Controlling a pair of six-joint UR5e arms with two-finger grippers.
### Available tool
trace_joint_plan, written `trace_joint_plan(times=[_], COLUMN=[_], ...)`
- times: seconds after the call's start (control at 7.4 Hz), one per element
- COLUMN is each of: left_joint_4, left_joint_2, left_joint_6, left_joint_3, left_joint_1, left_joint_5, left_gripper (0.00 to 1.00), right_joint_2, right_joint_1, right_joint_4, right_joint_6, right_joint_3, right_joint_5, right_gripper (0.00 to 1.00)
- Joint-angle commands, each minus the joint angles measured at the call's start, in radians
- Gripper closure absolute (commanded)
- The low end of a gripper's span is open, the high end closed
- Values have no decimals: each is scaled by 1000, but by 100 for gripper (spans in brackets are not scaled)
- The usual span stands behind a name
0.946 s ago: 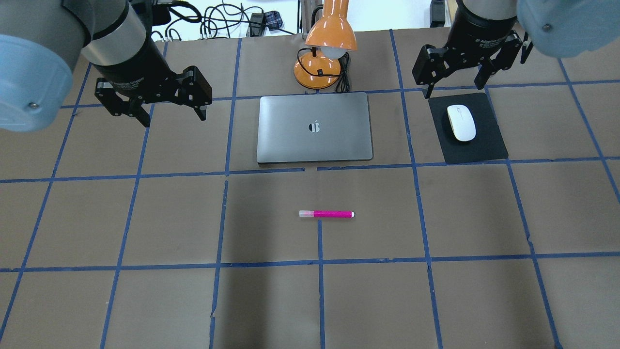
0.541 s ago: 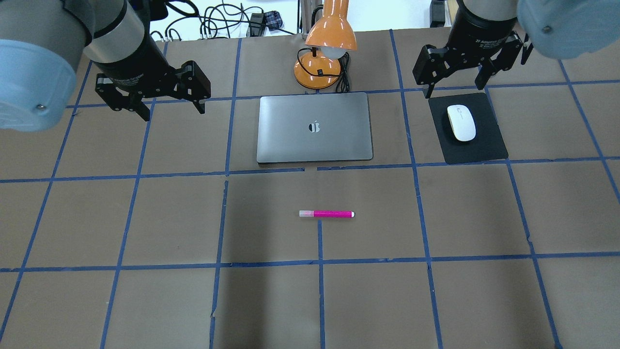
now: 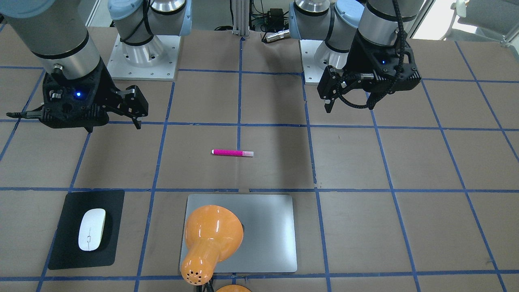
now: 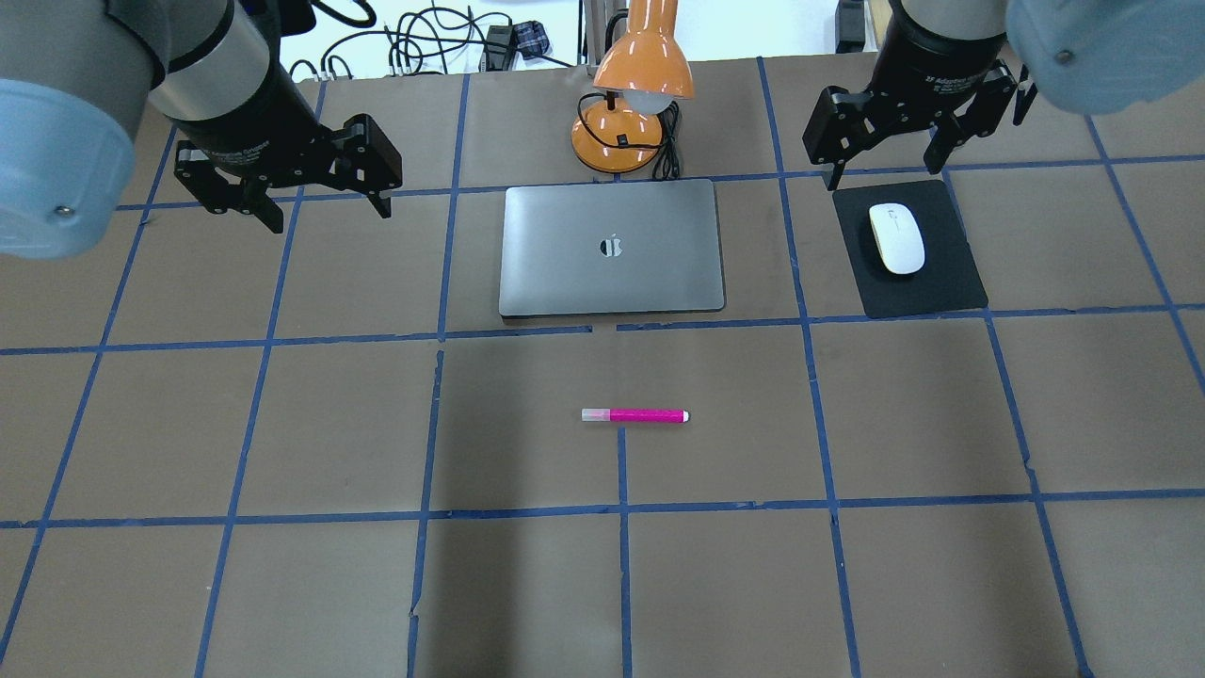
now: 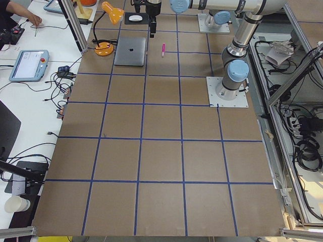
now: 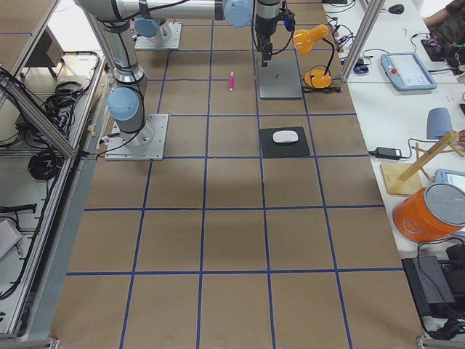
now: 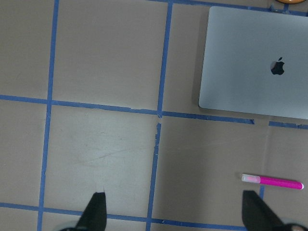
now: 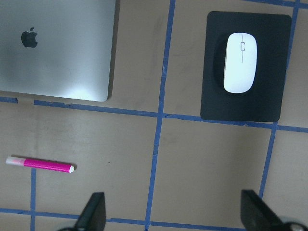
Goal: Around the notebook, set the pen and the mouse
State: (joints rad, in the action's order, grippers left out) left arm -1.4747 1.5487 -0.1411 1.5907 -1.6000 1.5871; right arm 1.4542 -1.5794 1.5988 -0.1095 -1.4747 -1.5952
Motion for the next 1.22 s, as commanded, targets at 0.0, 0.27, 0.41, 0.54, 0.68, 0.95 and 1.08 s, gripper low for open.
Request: trace_joint_plan(times=[0.0, 0.27, 0.41, 0.54, 0.68, 0.95, 1.08], left_joint_4=[-7, -4, -4, -4, -4, -7, -9], left_joint_2=[-1, -1, -1, -1, -1, -2, -2], left_joint_6=[0, 0, 0, 0, 0, 0, 0], left_joint_3=[0, 0, -1, 0, 0, 0, 0], left_joint_1=[0, 0, 0, 0, 0, 0, 0], left_joint_5=[1, 1, 1, 1, 1, 1, 2], left_gripper=[0, 0, 0, 0, 0, 0, 0], right_joint_2=[0, 0, 0, 0, 0, 0, 0], right_joint_1=[-1, -1, -1, -1, -1, -4, -5], right_joint_4=[0, 1, 0, -2, -2, -6, -2], right_joint_6=[1, -1, -3, -1, -1, -1, 2], right_joint_3=[-1, 0, 0, 0, 0, 0, -7], right_joint_5=[0, 9, -2, 0, 1, 12, 14], right_gripper=[0, 0, 0, 0, 0, 0, 0])
